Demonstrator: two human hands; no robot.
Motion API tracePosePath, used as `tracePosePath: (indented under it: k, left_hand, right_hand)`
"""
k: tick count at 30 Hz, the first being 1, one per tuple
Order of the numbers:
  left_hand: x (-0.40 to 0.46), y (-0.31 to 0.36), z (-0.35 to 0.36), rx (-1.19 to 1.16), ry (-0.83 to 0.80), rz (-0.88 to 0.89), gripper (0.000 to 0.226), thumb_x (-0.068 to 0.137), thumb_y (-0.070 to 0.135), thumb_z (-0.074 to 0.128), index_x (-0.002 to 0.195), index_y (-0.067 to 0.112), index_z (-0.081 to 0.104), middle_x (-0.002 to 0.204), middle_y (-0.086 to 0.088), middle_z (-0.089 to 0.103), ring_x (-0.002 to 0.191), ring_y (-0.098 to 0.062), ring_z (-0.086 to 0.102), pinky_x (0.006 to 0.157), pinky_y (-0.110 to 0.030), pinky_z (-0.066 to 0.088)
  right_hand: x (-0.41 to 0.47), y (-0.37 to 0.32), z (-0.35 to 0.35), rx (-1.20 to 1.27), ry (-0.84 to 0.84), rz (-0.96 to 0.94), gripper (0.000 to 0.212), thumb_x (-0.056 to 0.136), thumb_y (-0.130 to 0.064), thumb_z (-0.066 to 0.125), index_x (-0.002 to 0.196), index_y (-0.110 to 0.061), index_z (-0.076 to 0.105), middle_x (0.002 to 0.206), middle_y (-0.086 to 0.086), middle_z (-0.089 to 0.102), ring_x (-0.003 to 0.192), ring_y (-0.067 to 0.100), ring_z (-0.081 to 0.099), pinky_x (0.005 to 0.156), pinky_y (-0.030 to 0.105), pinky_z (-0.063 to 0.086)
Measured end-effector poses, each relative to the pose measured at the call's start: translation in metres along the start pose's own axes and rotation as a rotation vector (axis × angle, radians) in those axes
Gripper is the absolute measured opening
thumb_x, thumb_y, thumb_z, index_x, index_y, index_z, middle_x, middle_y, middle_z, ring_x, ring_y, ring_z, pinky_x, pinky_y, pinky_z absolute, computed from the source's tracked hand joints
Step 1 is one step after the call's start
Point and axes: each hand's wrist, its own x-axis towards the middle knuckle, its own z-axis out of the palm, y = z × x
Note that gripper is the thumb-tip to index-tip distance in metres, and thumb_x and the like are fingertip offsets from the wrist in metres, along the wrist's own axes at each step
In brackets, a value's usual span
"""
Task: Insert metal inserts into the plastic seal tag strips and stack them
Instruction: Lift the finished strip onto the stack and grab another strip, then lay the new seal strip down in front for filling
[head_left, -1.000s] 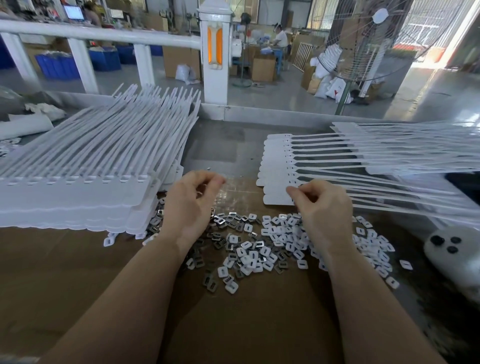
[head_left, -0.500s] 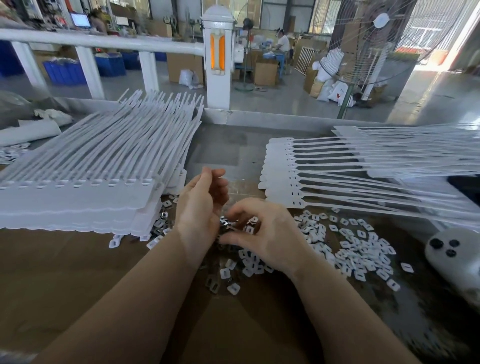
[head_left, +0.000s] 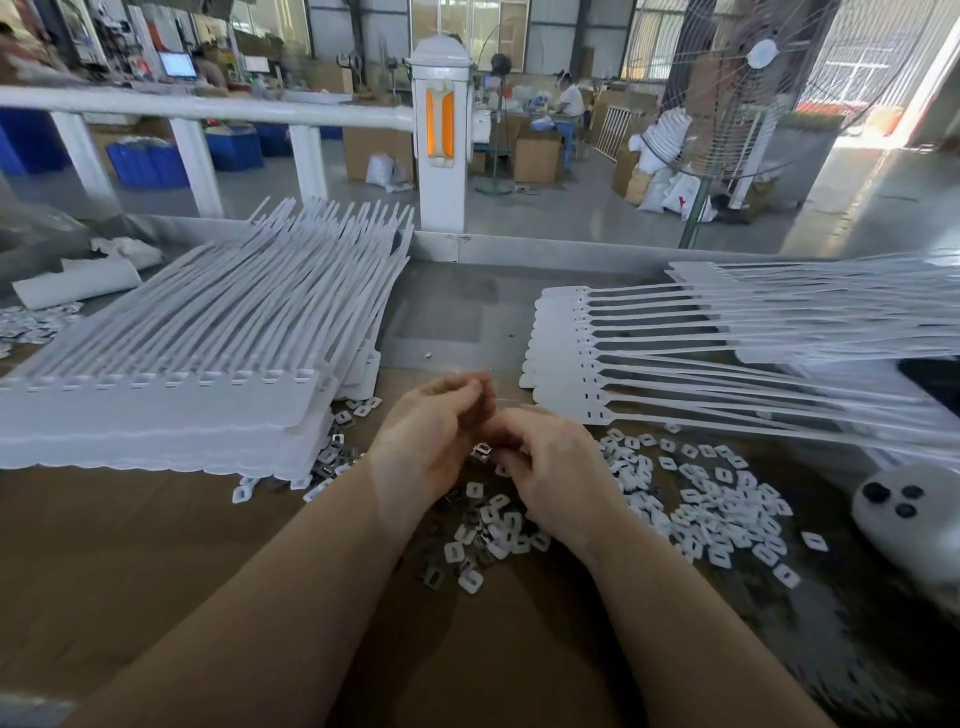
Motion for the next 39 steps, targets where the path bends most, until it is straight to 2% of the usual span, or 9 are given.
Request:
tracePosePath:
  k: [5, 8, 11, 13, 17, 20, 26, 35, 39]
  left_hand:
    - [-0.004, -0.004, -0.015, 0.585, -0.019, 0.184, 0.020, 0.084, -0.006, 0.059, 0.084, 0.014, 0.063, 0.090, -0.008, 0.066, 0.088, -0.019, 0.064, 0.080, -0.027, 0.054]
    - [-0.004, 0.003, -0.022, 1.000, 0.020, 0.433, 0.017, 0.084, 0.005, 0.063, 0.084, 0.022, 0.064, 0.087, 0.007, 0.066, 0.082, -0.006, 0.062, 0.080, -0.021, 0.049]
    - [-0.004, 0.017, -0.033, 1.297, 0.180, 0.643, 0.010, 0.086, 0.015, 0.063, 0.089, 0.023, 0.067, 0.090, 0.010, 0.063, 0.075, 0.002, 0.054, 0.068, -0.011, 0.042]
    - [-0.003, 0.027, -0.046, 1.504, 0.362, 0.756, 0.012, 0.087, 0.021, 0.061, 0.096, 0.023, 0.067, 0.103, 0.005, 0.062, 0.093, -0.011, 0.055, 0.081, -0.022, 0.041]
    - [0.002, 0.046, -0.069, 1.826, 0.565, 0.499, 0.039, 0.090, 0.031, 0.053, 0.128, 0.027, 0.047, 0.139, -0.007, 0.041, 0.134, -0.032, 0.026, 0.111, -0.048, 0.016]
    - [0.003, 0.054, -0.078, 1.844, 0.575, 0.287, 0.049, 0.092, 0.035, 0.049, 0.137, 0.026, 0.034, 0.142, -0.011, 0.039, 0.134, -0.035, 0.029, 0.110, -0.051, 0.019]
    - [0.004, 0.073, -0.082, 1.814, 0.571, 0.210, 0.050, 0.089, 0.041, 0.052, 0.135, 0.026, 0.037, 0.126, -0.010, 0.055, 0.116, -0.034, 0.048, 0.094, -0.044, 0.039]
    - [0.007, 0.081, -0.081, 1.746, 0.562, 0.366, 0.044, 0.091, 0.030, 0.048, 0.133, 0.018, 0.041, 0.103, -0.014, 0.064, 0.095, -0.035, 0.058, 0.072, -0.037, 0.041]
    - [0.005, 0.091, -0.076, 1.709, 0.575, 0.468, 0.037, 0.095, 0.021, 0.040, 0.131, 0.011, 0.044, 0.108, -0.021, 0.062, 0.102, -0.040, 0.054, 0.077, -0.040, 0.039]
  right_hand:
    - [-0.001, 0.001, 0.000, -0.069, 0.000, 0.029, 0.017, 0.084, -0.006, 0.060, 0.094, -0.016, 0.070, 0.102, -0.003, 0.066, 0.097, 0.014, 0.056, 0.090, 0.030, 0.045]
    - [0.000, 0.001, 0.000, -0.091, 0.022, 0.050, 0.015, 0.085, -0.009, 0.061, 0.095, -0.015, 0.070, 0.100, -0.003, 0.065, 0.095, 0.013, 0.055, 0.089, 0.029, 0.046]
    - [0.000, 0.000, 0.000, -0.061, 0.042, 0.062, 0.011, 0.086, -0.009, 0.061, 0.091, -0.015, 0.070, 0.095, -0.006, 0.063, 0.090, 0.011, 0.055, 0.085, 0.027, 0.047]
    - [0.000, 0.000, -0.001, -0.044, 0.053, 0.067, 0.011, 0.086, -0.008, 0.062, 0.089, -0.014, 0.070, 0.094, -0.007, 0.063, 0.089, 0.010, 0.056, 0.084, 0.026, 0.047]
    - [0.000, 0.000, -0.001, -0.051, 0.047, 0.073, 0.010, 0.086, -0.008, 0.063, 0.088, -0.014, 0.070, 0.093, -0.007, 0.063, 0.088, 0.010, 0.056, 0.083, 0.022, 0.047]
    - [0.000, 0.000, -0.001, -0.057, 0.050, 0.076, 0.009, 0.085, -0.009, 0.063, 0.087, -0.015, 0.070, 0.091, -0.009, 0.061, 0.086, 0.009, 0.056, 0.082, 0.019, 0.046]
    - [0.000, 0.000, -0.001, -0.051, 0.054, 0.085, 0.010, 0.086, -0.009, 0.063, 0.089, -0.015, 0.070, 0.092, -0.008, 0.062, 0.086, 0.008, 0.056, 0.083, 0.023, 0.048]
    - [0.000, -0.001, -0.002, -0.040, 0.060, 0.088, 0.009, 0.086, -0.010, 0.063, 0.089, -0.015, 0.070, 0.089, -0.010, 0.060, 0.083, 0.007, 0.056, 0.082, 0.020, 0.048]
    - [0.001, 0.000, -0.003, -0.029, 0.089, 0.090, 0.008, 0.086, -0.009, 0.064, 0.087, -0.014, 0.070, 0.085, -0.013, 0.056, 0.082, 0.006, 0.055, 0.079, 0.019, 0.047]
